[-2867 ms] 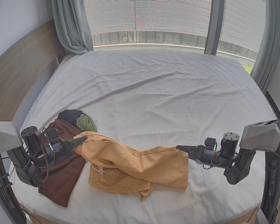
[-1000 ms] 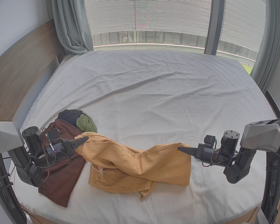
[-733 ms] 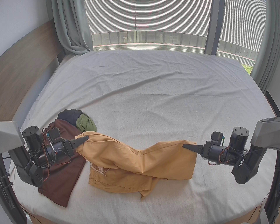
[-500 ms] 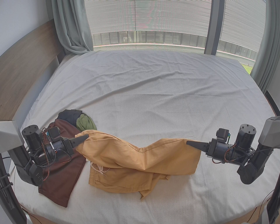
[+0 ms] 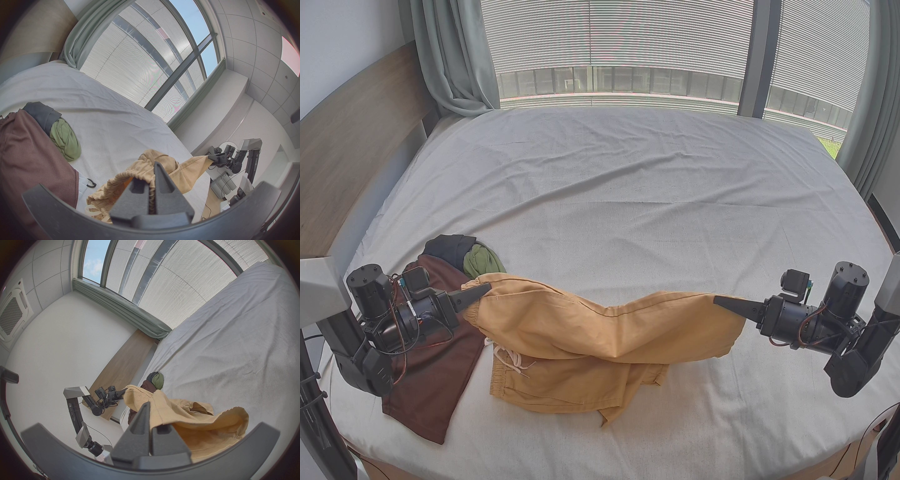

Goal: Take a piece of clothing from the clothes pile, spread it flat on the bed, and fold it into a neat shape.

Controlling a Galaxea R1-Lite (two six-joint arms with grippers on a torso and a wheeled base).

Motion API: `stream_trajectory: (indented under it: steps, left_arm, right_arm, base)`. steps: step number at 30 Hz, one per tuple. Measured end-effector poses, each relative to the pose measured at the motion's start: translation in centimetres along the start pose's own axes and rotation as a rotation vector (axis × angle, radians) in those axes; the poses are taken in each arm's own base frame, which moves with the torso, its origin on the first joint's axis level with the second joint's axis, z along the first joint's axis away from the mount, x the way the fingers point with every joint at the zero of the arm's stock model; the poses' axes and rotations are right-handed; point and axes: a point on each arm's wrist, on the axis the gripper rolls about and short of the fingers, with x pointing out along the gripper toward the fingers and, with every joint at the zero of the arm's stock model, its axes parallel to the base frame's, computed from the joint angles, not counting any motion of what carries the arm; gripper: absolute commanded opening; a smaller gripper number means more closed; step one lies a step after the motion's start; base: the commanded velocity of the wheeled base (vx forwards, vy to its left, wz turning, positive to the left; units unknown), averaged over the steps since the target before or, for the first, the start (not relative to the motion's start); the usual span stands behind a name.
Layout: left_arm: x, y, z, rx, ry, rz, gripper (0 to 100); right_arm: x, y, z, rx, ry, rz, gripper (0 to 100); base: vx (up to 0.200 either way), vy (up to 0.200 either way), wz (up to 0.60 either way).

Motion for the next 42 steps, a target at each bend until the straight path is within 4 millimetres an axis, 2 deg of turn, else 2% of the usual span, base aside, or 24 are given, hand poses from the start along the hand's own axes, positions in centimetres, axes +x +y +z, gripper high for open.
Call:
stream_trajectory:
  steps: [20, 30, 42]
  left_arm:
    - [-0.2, -0.7, 1.6, 0.043, -0.045, -0.016, 0]
    - [-0.6, -1.8, 2.7, 0.074, -0.075, -0.033, 0]
    - [-1.1, -3.0, 4.4, 0.117, -0.126, -0.052, 0]
  right_arm:
    - [-0.6, 0.7, 1.5, -0.042, -0.053, 0.01, 0]
    - [-0.9, 2.0, 2.6, -0.071, -0.091, 0.039, 0]
    - [-1.7, 2.5, 4.2, -0.098, -0.152, 0.04, 0]
  base:
    - [0.0, 0.0, 0.0]
    - [0.0, 0.0, 0.0]
    - [0.0, 0.0, 0.0]
